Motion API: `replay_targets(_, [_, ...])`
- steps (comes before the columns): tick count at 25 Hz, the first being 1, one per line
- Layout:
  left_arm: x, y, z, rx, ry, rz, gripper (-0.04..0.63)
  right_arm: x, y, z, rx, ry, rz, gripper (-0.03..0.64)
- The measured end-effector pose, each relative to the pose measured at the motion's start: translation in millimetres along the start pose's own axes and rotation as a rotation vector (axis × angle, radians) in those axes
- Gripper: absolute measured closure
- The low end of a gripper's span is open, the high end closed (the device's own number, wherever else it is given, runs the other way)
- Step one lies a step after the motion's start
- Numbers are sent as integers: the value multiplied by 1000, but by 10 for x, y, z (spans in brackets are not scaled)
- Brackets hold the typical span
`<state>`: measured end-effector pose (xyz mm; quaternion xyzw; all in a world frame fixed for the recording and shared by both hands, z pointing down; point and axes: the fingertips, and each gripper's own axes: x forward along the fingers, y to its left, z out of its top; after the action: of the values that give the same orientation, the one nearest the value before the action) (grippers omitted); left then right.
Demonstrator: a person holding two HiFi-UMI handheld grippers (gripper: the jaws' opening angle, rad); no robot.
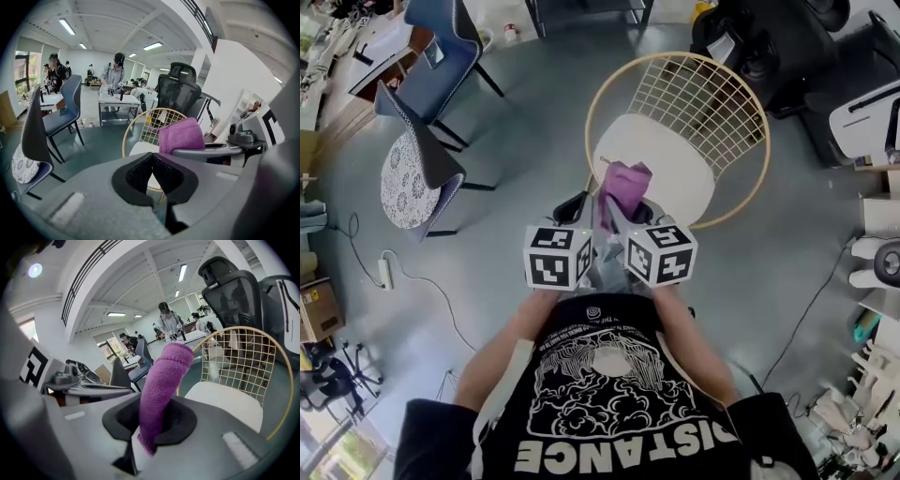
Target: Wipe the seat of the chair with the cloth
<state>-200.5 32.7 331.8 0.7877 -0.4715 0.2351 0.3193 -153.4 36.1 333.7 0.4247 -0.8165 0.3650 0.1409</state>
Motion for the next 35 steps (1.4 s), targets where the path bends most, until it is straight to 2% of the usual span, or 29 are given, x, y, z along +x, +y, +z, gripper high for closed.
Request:
replay_targets(4, [331, 22, 191, 21, 36, 35, 600, 229, -322, 117, 52, 34, 36, 555])
replay_targets(8, [578, 52, 220, 42, 87, 60, 600, 453, -541, 131, 100, 56, 69, 555])
replay_targets(15, [886, 228, 218, 68, 174, 67, 600, 867, -963, 112, 214, 65, 44, 555])
replay_targets(19, [1139, 319, 279, 96, 204, 27, 600, 1097, -1146, 167, 265, 45, 24, 555])
replay_targets(24, [1474, 431, 302, 176, 301, -88, 600, 1459, -1386, 165, 333, 29, -68, 555])
replay_targets(28, [1790, 529, 296, 196, 352, -142, 600, 1797, -1571, 109, 383, 42, -81, 555])
replay_targets(35, [2241, 728, 349, 299, 433, -247, 599, 2264, -1906, 23, 487, 17, -155, 555])
